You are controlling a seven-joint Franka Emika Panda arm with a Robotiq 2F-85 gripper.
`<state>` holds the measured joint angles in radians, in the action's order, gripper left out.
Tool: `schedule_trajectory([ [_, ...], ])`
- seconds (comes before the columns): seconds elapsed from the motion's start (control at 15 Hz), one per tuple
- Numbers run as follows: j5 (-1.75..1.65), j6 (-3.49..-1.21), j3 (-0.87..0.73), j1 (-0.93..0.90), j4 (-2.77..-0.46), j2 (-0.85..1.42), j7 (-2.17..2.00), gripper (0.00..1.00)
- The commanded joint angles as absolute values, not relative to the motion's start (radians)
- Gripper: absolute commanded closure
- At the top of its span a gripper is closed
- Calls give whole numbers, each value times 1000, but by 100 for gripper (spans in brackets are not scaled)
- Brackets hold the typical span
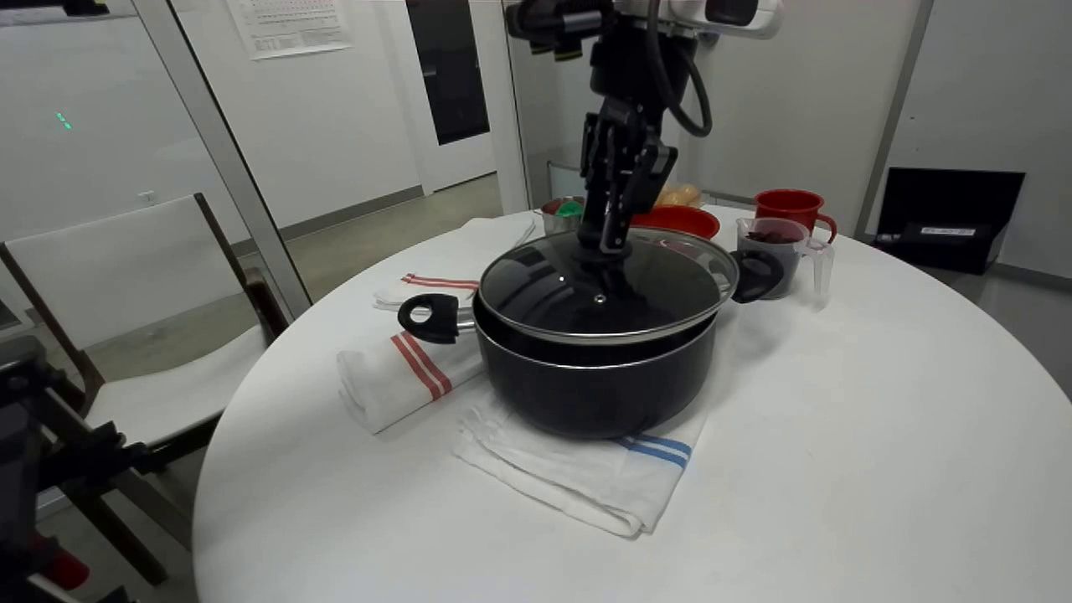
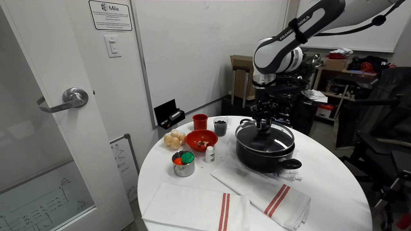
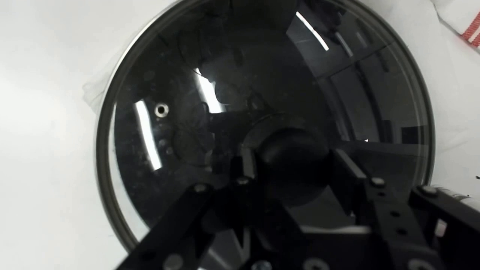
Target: Put the lid on the black pot
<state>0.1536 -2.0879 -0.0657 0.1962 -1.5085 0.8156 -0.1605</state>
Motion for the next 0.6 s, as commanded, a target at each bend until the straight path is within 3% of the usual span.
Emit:
schedule_trajectory([
  [0.0, 167, -2055, -74, 184, -1462, 832, -177, 75],
  [0.53, 174, -2066, -69, 186, -1487, 828, -169, 75],
])
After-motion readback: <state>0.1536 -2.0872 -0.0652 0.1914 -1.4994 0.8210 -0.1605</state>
